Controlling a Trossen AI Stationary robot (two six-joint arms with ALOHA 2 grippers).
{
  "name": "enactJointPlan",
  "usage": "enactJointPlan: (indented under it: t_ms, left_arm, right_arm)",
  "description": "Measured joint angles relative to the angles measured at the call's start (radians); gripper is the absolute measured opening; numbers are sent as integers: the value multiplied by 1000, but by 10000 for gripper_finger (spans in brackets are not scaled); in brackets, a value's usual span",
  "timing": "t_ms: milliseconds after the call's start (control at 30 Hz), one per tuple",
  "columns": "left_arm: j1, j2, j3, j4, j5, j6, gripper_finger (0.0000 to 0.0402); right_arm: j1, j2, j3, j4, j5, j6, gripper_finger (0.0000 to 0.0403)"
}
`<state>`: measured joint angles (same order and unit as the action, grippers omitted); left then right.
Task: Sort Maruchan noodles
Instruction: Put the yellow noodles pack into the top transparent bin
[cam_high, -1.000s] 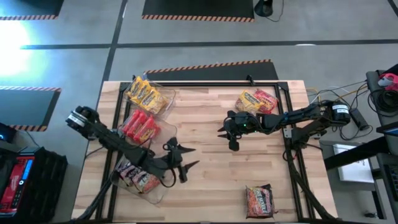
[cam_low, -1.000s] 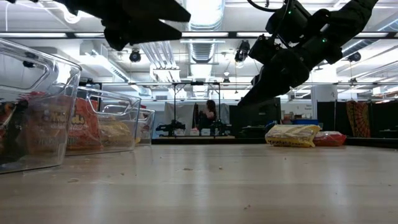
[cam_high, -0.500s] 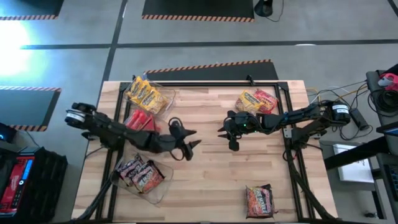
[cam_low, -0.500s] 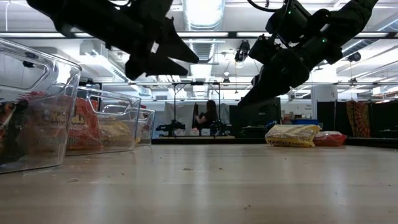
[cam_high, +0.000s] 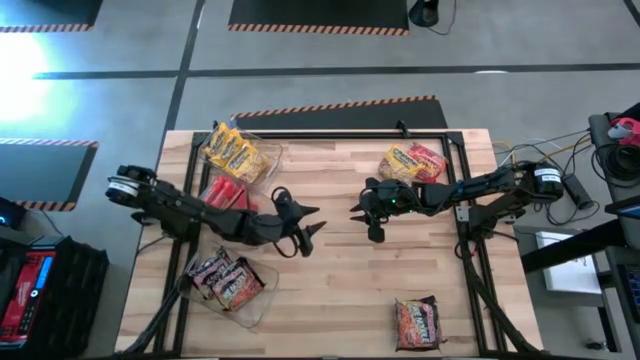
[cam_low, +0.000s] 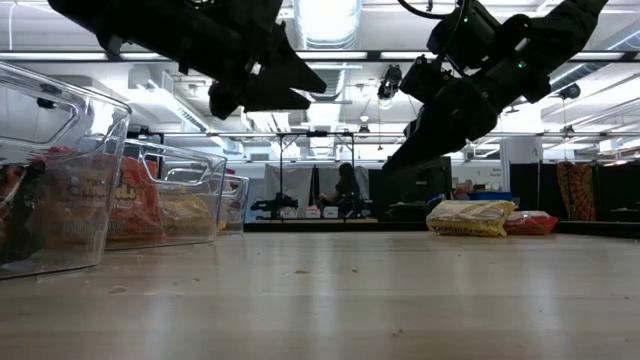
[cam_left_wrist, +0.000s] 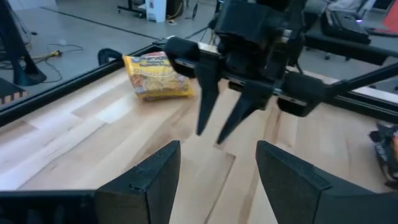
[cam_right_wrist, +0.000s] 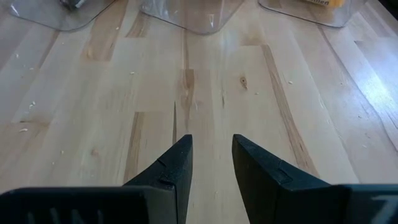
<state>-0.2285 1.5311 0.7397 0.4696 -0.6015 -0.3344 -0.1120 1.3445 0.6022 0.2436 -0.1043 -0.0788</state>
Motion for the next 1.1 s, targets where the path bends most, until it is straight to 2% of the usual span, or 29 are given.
enactJointPlan:
  t_ms: [367,633,833,1000,1100]
  left_arm:
    - [54,0,-4,-67,-14,-48,194]
    - [100,1,-4,-63,69,-42,194]
    - [100,1,-7,-67,70,-26,194]
    - [100,0,-7,-67,70,-26,194]
    - [100,0,-10,-70,70,-26,194]
  right_arm:
    - [0,0,0,61,0,12,102]
    - [0,0,0,120,0,27,102]
    - [0,0,0,137,1,121,102]
    - [0,0,37,140,84,227,102]
    - [-8,-2,76,70,90,311,102]
